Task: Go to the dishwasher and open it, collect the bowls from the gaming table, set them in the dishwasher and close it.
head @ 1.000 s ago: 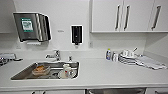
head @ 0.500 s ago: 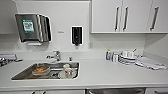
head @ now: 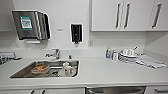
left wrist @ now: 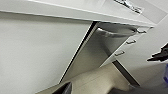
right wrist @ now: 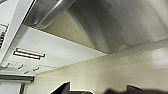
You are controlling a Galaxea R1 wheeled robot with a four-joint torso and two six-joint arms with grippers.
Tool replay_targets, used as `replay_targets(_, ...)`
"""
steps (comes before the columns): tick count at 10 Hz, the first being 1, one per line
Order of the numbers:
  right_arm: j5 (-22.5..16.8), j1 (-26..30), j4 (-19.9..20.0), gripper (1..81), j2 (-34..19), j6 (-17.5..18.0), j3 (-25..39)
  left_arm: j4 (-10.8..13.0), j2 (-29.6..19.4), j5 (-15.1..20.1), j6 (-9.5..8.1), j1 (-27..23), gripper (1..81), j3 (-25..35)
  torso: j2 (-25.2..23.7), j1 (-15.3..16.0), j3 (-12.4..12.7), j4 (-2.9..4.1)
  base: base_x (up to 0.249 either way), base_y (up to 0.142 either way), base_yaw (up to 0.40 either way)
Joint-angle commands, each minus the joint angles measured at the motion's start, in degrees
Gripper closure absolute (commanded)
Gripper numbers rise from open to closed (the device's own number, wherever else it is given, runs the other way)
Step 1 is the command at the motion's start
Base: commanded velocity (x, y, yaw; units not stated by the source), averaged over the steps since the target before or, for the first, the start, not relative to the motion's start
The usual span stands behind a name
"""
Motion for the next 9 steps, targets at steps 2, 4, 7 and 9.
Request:
replay_targets(2,-3.9,11.2,3.7,1.0,-4.2,0.6,4.5,0.7,-1.5,-0.3,0.17,-4.6,1.0,1.6,0.0,0.0,-1.7,0.00,0.000,0.000,0.000)
replay_targets(4,-5.4,16.1,8.0,1.0,-4.3,2.8,5.6,0.8,-1.6,-0.6,0.70,-4.7,1.0,1.6,0.0,0.0,-3.0,0.00,0.000,0.000,0.000)
replay_targets(7,-5.6,20.8,13.7,1.0,-4.0,9.2,6.1,1.6,-1.7,-1.8,0.61,-6.4,1.0,2.7,0.0,0.1,-3.0,0.00,0.000,0.000,0.000)
replay_targets(9,-6.4,23.4,14.9,1.0,-2.1,14.6,4.3,0.8,-1.0,-1.6,0.08,-8.3,1.0,3.0,0.0,0.1,-3.0,0.00,0.000,0.000,0.000)
